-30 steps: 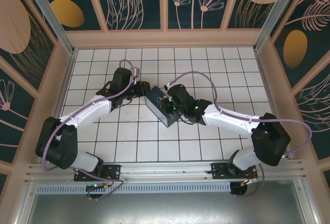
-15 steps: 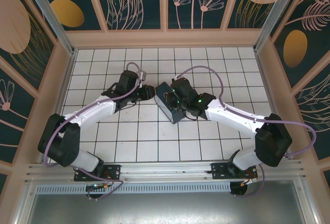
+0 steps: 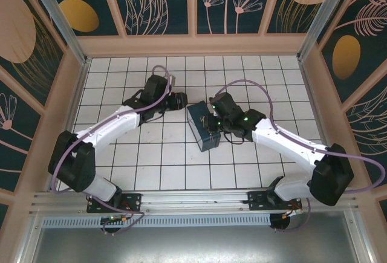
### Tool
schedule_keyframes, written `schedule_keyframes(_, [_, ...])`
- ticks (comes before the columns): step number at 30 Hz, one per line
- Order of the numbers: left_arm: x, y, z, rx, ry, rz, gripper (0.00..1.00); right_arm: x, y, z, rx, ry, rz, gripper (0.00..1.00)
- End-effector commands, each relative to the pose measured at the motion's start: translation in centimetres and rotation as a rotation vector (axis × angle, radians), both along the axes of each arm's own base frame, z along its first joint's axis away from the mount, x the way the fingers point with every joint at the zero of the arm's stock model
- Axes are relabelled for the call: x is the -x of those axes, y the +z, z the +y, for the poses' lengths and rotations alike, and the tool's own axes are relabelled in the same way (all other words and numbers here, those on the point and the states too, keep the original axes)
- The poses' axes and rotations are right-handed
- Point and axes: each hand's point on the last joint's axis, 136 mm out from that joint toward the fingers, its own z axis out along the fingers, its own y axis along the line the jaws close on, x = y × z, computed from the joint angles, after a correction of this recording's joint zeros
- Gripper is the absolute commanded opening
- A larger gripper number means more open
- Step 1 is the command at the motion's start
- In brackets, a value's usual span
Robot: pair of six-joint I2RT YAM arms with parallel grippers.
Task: Unlock a padlock with a key
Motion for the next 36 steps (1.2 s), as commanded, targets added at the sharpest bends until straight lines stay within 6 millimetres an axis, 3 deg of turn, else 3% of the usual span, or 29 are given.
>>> schedule_keyframes(1, [-0.7, -1.0, -1.6, -0.091, -0.084, -0.014, 0.56, 0.8, 2.3, 0.2, -0.032, 0.08, -0.042, 0.0])
schedule_keyframes(4, [0.3, -2.9, -3.6, -0.168, -0.153, -0.014, 0.62, 1.1, 1.5, -0.8, -0.001, 0.059, -0.033, 0.0])
schedule_keyframes(7, [0.1, -5.0, -4.2, -0.237, -0.147, -0.015, 0.65, 1.1, 1.2, -1.0, -0.006, 0.047, -0.02, 0.0])
schedule_keyframes(12, [0.7, -6.4, -5.6, -0.272, -0.182, -0.006, 0.65, 1.0, 1.1, -1.7, 0.036, 0.007, 0.015, 0.0])
schedule_keyframes(17, [1.4, -7.6, -5.3, -0.245, -0.148, 0.051, 0.6, 1.0, -0.1, -3.8, 0.105, -0.11, 0.056, 0.0])
schedule_keyframes(21, [1.8, -8.1, -4.0, -0.258, -0.076, 0.082, 0.56, 1.5, -0.7, -5.4, 0.105, -0.2, 0.072, 0.0])
schedule_keyframes(26, [3.1, -8.1, -3.2, -0.202, -0.034, 0.118, 0.52, 1.7, -0.3, -6.8, 0.139, -0.263, 0.058, 0.0])
schedule_keyframes(36, [5.3, -3.4, -4.2, -0.032, -0.043, 0.093, 0.52, -1.2, -1.0, -8.5, 0.284, -0.307, 0.007, 0.0])
